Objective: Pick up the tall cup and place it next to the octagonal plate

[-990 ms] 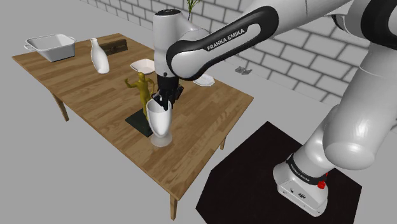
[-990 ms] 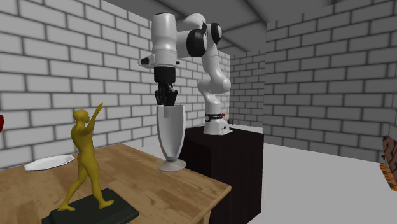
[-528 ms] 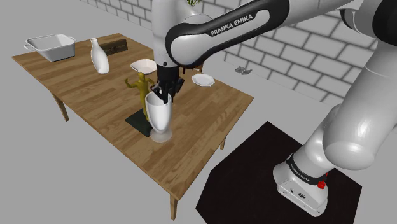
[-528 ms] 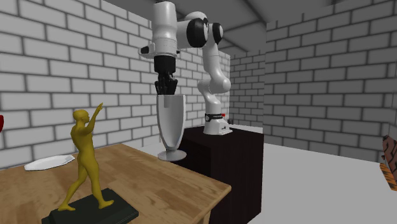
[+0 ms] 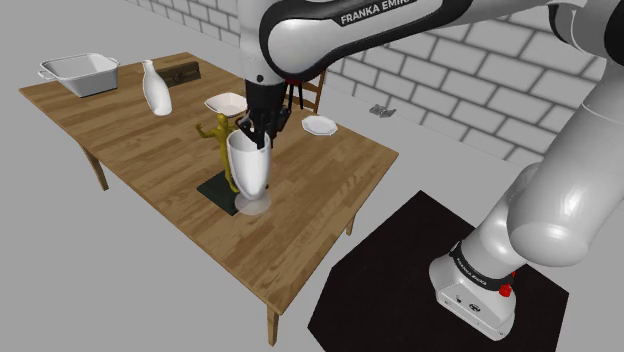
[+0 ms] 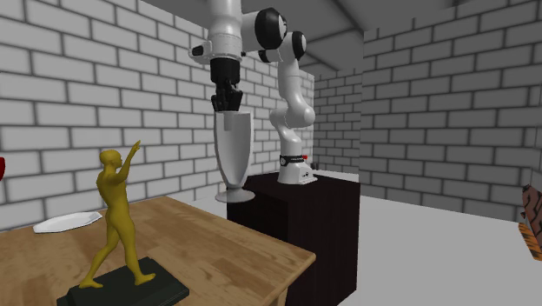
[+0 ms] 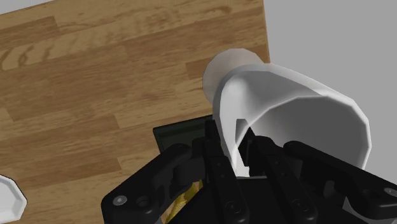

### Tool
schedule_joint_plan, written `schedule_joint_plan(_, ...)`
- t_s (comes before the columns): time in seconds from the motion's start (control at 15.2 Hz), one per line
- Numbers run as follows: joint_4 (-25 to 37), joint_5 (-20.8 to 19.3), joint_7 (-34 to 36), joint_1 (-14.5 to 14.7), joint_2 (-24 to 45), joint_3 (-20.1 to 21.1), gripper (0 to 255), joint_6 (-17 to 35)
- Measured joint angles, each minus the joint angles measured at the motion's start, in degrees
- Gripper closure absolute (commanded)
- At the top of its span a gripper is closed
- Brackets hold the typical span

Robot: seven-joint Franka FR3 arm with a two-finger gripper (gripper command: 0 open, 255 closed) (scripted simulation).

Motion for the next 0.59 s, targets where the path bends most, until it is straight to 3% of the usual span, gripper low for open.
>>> schedule_joint_plan(0.59,4.89,0.74,-0.59,-0.14,-1.64,0.06,255,-6.41)
